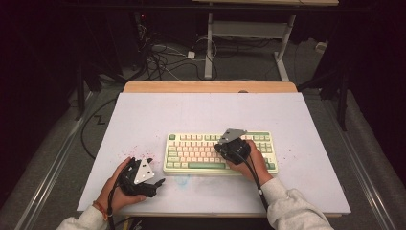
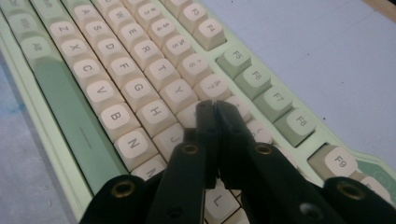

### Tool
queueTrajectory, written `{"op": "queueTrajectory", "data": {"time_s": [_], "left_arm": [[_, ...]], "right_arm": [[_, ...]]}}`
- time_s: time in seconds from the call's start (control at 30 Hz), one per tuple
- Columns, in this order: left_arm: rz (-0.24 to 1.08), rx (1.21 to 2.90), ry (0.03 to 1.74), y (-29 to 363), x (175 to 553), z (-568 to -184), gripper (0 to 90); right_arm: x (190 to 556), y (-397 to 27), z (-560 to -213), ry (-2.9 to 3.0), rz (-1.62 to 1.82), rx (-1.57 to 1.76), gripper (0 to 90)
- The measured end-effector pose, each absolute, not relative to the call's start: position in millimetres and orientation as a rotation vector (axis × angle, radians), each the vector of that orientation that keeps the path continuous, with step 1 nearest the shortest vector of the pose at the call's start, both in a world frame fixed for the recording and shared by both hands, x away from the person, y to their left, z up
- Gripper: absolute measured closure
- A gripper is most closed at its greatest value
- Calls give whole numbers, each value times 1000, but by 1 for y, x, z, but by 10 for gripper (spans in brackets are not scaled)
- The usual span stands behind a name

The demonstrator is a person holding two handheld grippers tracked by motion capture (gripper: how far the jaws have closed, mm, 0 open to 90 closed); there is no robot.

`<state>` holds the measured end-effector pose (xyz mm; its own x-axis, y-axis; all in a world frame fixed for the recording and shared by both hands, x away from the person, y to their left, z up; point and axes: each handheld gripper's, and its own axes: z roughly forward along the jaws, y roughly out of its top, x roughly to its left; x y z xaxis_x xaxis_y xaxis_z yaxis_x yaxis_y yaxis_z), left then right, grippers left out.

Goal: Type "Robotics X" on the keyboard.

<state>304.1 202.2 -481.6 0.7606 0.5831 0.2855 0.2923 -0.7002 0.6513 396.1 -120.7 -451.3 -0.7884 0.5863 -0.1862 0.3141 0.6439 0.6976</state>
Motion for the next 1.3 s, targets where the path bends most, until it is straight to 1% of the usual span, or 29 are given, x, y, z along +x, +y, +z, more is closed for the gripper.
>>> {"op": "queueTrajectory", "data": {"time_s": [0.17,0.3,0.43,0.77,0.83,0.87,0.97,1.1,1.3], "left_arm": [[647,2358,655,202,305,-482,189],[648,2341,655,201,305,-480,189],[645,2343,654,201,304,-480,189],[637,2359,651,201,305,-482,188],[634,2358,652,201,305,-482,188],[638,2359,650,201,305,-482,188],[640,2357,655,201,305,-481,189],[632,2348,671,202,305,-481,203],[625,2327,679,203,304,-479,220]], "right_arm": [[395,-125,-446,2452,996,722,836],[393,-132,-440,2428,1042,725,776],[391,-136,-436,2382,1054,737,647],[390,-144,-431,2305,1071,761,404],[390,-144,-431,2283,1067,769,328],[389,-144,-430,2268,1071,778,310],[387,-146,-428,2243,1089,785,261],[385,-149,-425,2215,1090,788,228],[379,-156,-420,2180,1098,780,225]]}}
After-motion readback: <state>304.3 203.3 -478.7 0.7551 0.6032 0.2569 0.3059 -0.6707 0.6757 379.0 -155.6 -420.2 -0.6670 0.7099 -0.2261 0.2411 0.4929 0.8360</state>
